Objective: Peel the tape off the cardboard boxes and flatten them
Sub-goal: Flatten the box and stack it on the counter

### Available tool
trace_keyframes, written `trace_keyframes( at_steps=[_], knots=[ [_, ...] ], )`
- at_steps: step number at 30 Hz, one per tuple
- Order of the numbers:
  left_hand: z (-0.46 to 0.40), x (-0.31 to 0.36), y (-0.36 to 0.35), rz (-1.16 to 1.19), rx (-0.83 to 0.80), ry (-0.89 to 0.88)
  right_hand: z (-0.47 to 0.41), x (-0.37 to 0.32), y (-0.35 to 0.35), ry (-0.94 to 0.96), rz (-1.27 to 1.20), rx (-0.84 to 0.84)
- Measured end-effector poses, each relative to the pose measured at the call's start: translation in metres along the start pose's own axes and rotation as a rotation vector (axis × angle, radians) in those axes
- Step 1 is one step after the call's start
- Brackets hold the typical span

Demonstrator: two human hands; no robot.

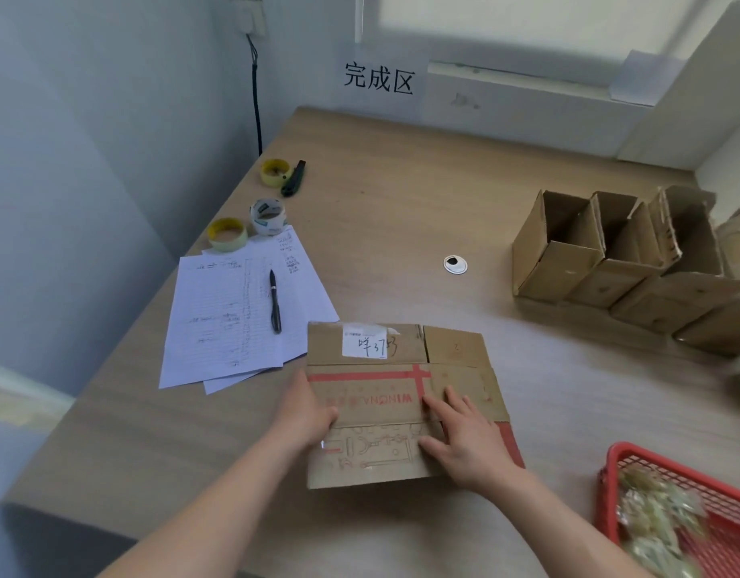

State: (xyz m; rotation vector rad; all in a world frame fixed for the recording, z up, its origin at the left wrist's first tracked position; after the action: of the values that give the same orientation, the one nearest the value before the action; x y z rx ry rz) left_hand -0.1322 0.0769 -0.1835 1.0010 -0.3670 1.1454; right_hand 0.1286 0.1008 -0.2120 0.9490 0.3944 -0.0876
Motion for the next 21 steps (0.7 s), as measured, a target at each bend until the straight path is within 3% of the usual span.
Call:
trace_keyframes(
  at_steps=[5,10,14,21],
  knots=[
    [0.001,-0.037,-0.022,-0.539,-0.051,-0.017,-0.002,-0.002,-0.005,0.065,0.049,0.044],
    [-0.006,-0.036,-0.064,-0.905,-0.159,-0.201,-0.026,-0.005,-0.018,0.102,0.209,0.053],
    [-0.014,-0.045,-0.089,-1.007,-0.250,-0.199,-0.047,-0.019,-0.041,0.214,0.312,0.038],
    [-0.026,-0.063,-0.095,-1.009,-0.299,-0.197,-0.057,-0.014,-0.062,0.207,0.355,0.132]
  ],
)
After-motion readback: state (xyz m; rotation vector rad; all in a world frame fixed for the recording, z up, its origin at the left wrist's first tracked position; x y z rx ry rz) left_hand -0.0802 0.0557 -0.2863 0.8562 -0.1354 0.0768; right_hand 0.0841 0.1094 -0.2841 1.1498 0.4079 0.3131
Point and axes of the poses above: each hand's wrist, its own z-axis away from the middle knuckle, its own y-axis out of the back of the hand, x = y × z, the point moved 9 cm from there along -z, towards the middle knuckle, and after that the axes turned 5 degrees about -x, right-handed, at the moved point
